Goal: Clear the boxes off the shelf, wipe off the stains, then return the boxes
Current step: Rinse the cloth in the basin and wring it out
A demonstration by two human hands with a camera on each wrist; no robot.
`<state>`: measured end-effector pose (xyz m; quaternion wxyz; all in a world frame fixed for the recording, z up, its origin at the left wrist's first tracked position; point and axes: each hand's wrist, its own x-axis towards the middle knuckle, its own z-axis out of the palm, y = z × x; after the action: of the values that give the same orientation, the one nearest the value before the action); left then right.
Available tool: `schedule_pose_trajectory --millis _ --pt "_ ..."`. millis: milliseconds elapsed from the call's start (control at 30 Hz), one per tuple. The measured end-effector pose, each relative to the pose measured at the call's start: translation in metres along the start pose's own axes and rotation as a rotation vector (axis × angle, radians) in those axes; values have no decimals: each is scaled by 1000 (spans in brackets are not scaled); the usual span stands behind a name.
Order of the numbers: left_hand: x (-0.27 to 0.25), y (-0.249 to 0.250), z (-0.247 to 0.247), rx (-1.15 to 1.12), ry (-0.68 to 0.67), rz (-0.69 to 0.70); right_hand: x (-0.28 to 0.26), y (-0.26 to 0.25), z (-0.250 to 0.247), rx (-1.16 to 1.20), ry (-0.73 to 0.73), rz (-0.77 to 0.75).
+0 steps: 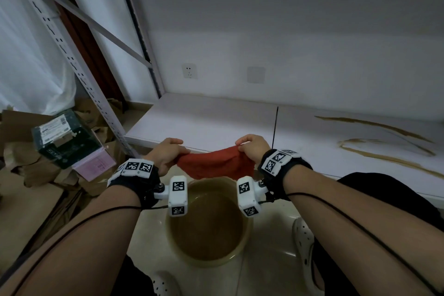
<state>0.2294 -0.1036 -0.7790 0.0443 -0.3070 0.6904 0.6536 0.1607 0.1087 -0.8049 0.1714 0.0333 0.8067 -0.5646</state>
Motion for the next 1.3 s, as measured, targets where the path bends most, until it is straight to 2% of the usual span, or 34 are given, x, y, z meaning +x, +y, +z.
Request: schedule_pose_trajectory --millis 100,233,400,567,633,733,800,933,1033,1100,1233,1300 --pt "-5 -1 6 66 -121 18 -4 0 -14 -68 13 -36" --pt "-12 -3 15 339 -247 93 -11 -2 -29 -128 77 -61" --pt "-9 -10 13 526 -65 164 -20 0 -41 -216 126 -38" --pt "-9 -11 7 693 57 255 -40 -5 -43 -340 -79 23" --pt "-11 -9 8 745 44 280 -47 -6 -44 -338 -194 57" --pt "-17 -4 15 831 -14 299 -54 -6 -46 -524 -306 74" --pt "-24 2 25 915 -58 310 -58 -5 -49 -622 -309 79" --pt "-38 19 51 1027 -91 342 -75 -8 -63 -753 -197 85" --pt "-50 34 74 939 -63 359 -84 -9 -80 -724 -121 67" --pt "-58 44 94 877 -84 376 -88 -8 -94 -594 -42 78" --pt "-86 58 141 658 -266 367 -93 -4 -121 -328 42 124" --pt "-104 63 163 634 -372 392 -95 -2 -132 -74 29 159"
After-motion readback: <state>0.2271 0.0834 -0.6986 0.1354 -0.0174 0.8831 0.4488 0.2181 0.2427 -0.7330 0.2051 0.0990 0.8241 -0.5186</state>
